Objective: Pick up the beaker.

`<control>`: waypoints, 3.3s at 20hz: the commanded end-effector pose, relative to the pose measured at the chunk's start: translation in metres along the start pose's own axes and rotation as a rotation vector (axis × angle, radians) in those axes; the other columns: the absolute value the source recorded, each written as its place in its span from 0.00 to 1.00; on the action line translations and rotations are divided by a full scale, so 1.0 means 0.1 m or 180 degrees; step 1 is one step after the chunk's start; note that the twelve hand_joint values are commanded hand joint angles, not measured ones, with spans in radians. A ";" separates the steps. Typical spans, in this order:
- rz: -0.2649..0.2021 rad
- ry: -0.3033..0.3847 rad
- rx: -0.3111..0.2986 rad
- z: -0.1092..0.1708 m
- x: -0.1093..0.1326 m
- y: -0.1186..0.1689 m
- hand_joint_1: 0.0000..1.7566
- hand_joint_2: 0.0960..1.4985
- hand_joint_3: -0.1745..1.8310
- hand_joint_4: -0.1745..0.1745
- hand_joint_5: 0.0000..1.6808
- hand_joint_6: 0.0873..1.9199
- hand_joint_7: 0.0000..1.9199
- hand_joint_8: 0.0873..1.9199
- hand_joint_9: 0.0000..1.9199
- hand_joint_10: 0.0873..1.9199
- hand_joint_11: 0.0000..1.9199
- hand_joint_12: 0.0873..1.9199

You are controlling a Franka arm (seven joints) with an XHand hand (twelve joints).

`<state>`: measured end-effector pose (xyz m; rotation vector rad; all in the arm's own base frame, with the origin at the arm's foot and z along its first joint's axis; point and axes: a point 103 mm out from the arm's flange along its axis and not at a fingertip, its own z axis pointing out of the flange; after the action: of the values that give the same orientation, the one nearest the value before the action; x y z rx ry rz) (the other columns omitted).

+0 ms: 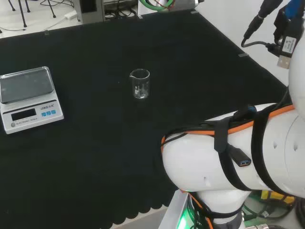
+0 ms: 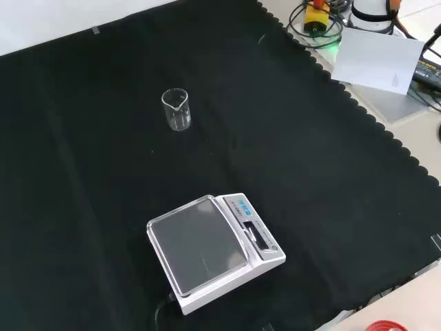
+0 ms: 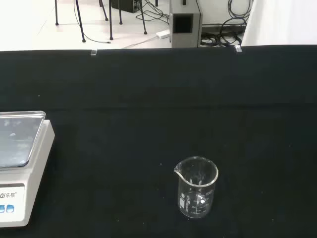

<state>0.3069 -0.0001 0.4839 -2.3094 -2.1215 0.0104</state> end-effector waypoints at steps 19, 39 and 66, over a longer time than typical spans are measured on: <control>0.0019 0.0195 -0.0289 -0.42 -0.61 0.36 0.36 0.38 0.21 0.54 0.15 0.07 0.19 0.34 0.22 0.39 0.01 0.80; 0.0038 -0.0027 0.0743 1.34 -0.44 1.02 0.36 0.38 0.20 0.58 0.11 0.02 0.13 0.33 0.19 0.39 0.00 0.79; 0.0234 -0.0566 0.1651 2.98 -0.64 1.86 0.33 0.38 0.15 0.69 0.00 0.00 0.00 0.25 0.09 0.42 0.00 0.74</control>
<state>0.4707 -0.0691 0.2076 -2.1063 -1.8559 0.6159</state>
